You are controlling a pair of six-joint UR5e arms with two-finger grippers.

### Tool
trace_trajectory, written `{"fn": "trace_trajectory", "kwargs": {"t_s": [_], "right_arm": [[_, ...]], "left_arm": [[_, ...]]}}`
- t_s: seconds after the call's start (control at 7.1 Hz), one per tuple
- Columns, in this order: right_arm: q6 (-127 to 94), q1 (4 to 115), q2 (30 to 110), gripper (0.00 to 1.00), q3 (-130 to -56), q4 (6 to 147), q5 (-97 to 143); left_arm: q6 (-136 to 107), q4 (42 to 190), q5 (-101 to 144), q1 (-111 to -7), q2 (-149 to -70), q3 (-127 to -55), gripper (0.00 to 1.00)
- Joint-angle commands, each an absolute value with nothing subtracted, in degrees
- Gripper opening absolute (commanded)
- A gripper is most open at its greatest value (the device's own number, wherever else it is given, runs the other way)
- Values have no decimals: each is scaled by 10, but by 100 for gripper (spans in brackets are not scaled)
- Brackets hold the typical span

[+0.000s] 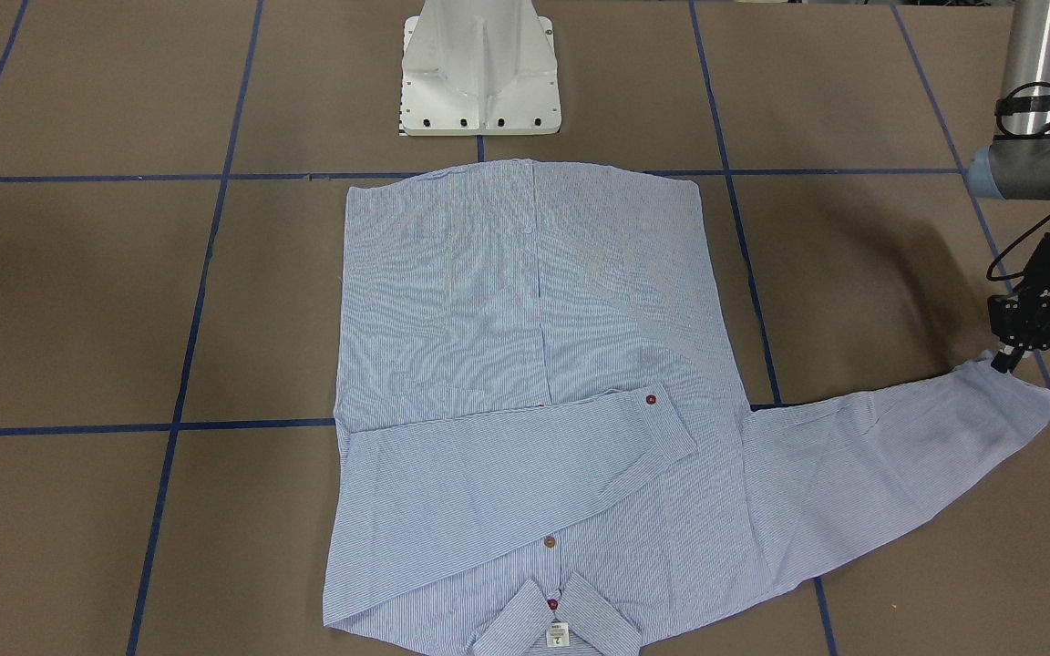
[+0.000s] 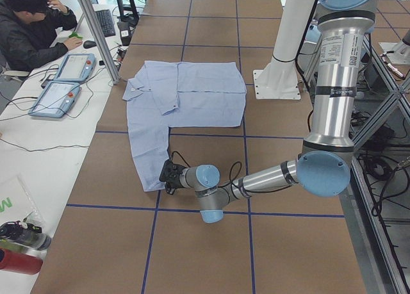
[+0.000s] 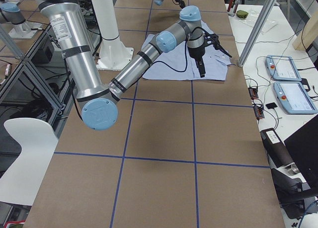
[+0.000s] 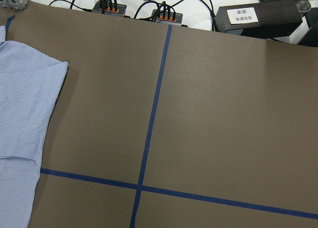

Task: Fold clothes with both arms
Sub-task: 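Lower the left gripper onto the sleeve cuff nearest it and grasp, then fold the held sleeve with the left gripper across the shirt body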

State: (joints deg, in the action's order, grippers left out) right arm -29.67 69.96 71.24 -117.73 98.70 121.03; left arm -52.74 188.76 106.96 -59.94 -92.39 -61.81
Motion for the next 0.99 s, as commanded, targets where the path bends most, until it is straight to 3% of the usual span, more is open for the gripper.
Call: {"fn": "trace_trajectory", "kwargs": {"t_s": [0.0, 0.28, 0.84], "right_arm": [[-299, 700, 713, 100, -1177, 987, 1210], [-299, 700, 713, 100, -1173, 987, 1209], [-299, 700, 712, 100, -1174, 987, 1209]], "left_arm": [[-529, 1859, 1078, -598, -932, -717, 0], [-530, 1714, 1123, -577, -994, -804, 0], [-568, 1451, 1120, -478, -1213, -833, 0]]}}
